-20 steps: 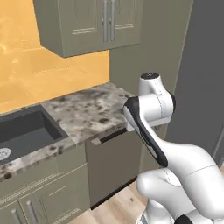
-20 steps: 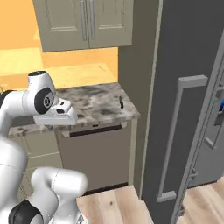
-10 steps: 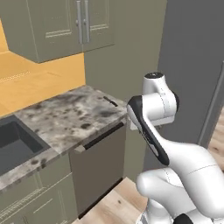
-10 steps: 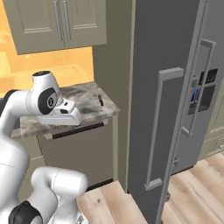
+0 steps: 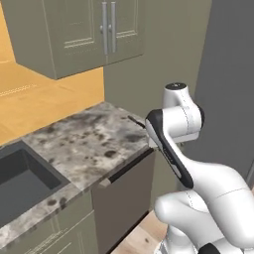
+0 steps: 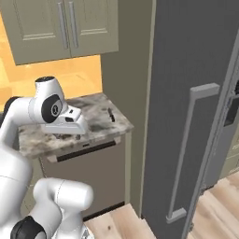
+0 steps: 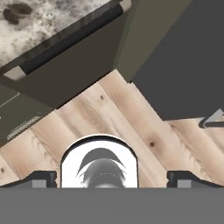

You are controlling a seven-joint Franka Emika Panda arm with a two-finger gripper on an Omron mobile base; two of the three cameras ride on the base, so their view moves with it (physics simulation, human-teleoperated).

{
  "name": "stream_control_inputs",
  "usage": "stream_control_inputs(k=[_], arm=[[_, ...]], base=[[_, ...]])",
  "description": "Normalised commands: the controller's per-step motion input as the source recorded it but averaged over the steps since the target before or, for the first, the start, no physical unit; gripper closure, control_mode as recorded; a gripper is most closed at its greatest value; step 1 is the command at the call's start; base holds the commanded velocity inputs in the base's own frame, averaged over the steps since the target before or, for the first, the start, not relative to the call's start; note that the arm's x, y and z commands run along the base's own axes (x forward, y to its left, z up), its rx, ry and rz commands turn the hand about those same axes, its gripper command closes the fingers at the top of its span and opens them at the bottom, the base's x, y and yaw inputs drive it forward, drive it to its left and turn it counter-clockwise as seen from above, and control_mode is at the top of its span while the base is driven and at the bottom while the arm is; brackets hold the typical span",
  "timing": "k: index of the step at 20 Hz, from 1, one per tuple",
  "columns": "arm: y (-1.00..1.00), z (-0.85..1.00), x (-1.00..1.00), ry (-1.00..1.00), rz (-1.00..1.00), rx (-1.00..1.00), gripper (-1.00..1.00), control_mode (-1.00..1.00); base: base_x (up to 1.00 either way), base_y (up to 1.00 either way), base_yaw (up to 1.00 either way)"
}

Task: Retrieve the butter from the fridge and place it on a plate on the dining table. Then retrieve the butter knife by the fridge and place it near the plate.

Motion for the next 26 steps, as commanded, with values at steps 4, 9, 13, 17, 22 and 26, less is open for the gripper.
stream_control_inputs(k=[4, 9, 13, 17, 22, 26], arm=[[0.0, 0.0, 0.0, 0.0, 0.0, 0.0, -1.0, 1.0], [0.0, 0.0, 0.0, 0.0, 0.0, 0.0, -1.0, 1.0], [0.0, 0.0, 0.0, 0.0, 0.0, 0.0, -1.0, 1.0], [0.0, 0.0, 0.0, 0.0, 0.0, 0.0, -1.0, 1.0], [0.0, 0.0, 0.0, 0.0, 0.0, 0.0, -1.0, 1.0], [0.0, 0.0, 0.0, 0.0, 0.0, 0.0, -1.0, 1.0]], base=[[0.48, 0.11, -0.03], [0.41, 0.0, 0.0], [0.28, -0.22, 0.03], [0.21, -0.44, 0.03], [0.41, -0.29, 0.01], [0.56, -0.1, 0.01]])
